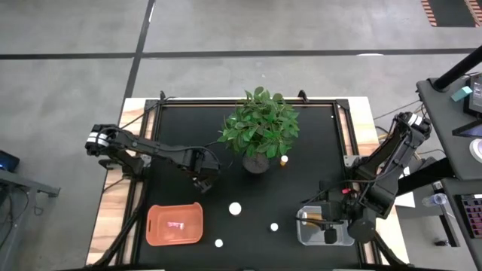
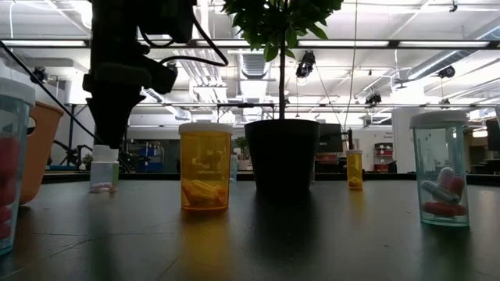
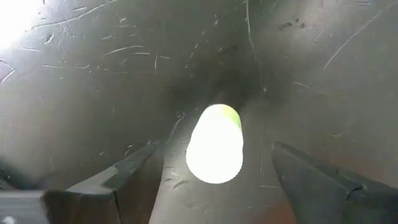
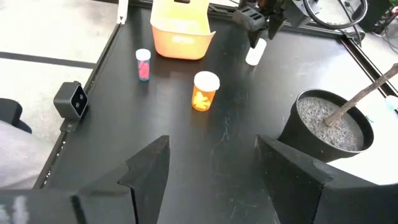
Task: Pick and place medicine bottles into bin by pill shape (circle, oval)
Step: Put the transparent capsule bottle into the transparent bin
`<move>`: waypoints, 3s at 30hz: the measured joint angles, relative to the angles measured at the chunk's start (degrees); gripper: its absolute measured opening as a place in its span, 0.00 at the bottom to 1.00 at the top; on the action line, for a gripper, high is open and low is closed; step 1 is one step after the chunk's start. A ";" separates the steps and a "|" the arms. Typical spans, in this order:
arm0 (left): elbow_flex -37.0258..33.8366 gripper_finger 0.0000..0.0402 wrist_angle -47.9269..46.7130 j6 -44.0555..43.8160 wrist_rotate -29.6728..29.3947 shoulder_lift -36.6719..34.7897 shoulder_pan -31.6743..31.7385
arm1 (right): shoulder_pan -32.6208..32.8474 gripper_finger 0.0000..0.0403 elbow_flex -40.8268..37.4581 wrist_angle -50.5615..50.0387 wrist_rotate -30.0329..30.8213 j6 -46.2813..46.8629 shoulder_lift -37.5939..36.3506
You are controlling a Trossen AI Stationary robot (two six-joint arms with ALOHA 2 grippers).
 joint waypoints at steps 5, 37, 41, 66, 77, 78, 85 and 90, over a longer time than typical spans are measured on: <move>-1.58 0.61 0.23 0.06 0.22 0.00 0.02 | 0.00 0.57 -0.06 -0.11 -0.01 0.07 0.02; 9.02 0.29 -2.00 0.19 1.84 0.01 -5.30 | -0.04 0.57 -0.17 0.16 2.71 1.10 1.04; 14.91 0.29 -1.43 -2.09 2.96 0.00 -9.80 | -0.17 0.57 -0.20 0.84 3.01 1.10 2.58; 31.09 0.30 23.80 12.69 -6.42 15.19 -20.15 | -7.06 0.57 -0.28 20.28 2.24 -0.03 13.53; 32.23 0.30 31.20 20.62 -11.57 16.13 -20.47 | -11.52 0.57 -0.28 33.60 -4.75 -7.30 18.48; 32.20 0.30 32.00 21.33 -11.70 16.13 -20.52 | -11.82 0.57 -0.28 33.53 -4.74 -7.39 18.53; 32.05 0.30 35.74 24.82 -13.89 16.15 -20.92 | -12.94 0.57 -0.28 33.42 -5.36 -7.37 18.60; 32.05 0.30 36.91 26.34 -15.50 16.15 -20.92 | -12.96 0.56 -0.28 33.46 -5.19 -7.45 18.64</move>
